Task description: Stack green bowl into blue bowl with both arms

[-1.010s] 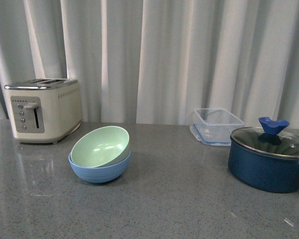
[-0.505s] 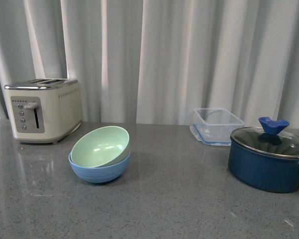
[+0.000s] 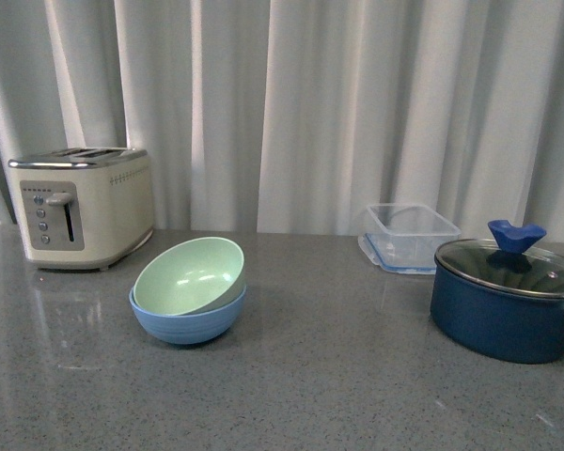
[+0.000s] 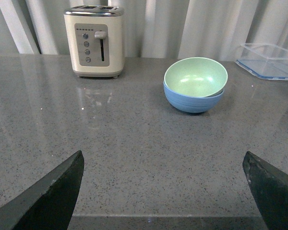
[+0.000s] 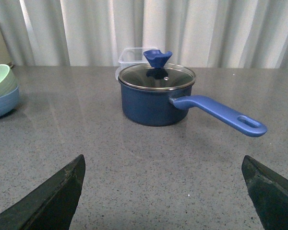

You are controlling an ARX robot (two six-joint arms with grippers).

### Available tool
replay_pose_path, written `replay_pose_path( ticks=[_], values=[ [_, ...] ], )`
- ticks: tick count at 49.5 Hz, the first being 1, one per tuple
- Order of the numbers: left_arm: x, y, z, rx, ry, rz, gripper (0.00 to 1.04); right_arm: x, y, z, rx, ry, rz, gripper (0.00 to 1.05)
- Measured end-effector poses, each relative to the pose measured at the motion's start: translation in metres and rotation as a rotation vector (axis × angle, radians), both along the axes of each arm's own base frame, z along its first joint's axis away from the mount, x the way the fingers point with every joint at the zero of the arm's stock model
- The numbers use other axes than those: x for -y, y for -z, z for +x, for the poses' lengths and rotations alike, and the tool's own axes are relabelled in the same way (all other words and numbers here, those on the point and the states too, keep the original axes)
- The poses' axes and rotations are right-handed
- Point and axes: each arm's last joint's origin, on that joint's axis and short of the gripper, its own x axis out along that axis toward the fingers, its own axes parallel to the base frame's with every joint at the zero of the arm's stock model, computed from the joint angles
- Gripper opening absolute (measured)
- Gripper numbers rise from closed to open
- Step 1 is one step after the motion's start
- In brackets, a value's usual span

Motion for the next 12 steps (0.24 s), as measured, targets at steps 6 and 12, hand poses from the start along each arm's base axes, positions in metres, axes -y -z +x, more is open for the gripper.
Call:
replay_pose_path(
  ticks=[6, 12],
  values=[
    [0.0, 0.0, 0.0, 0.0, 0.0, 0.0, 0.98, 0.0, 0.0, 0.0, 0.0, 0.0, 0.0, 0.95],
    [0.0, 0.0, 0.0, 0.0, 0.0, 0.0, 0.98, 0.0, 0.0, 0.0, 0.0, 0.0, 0.0, 0.95]
  ],
)
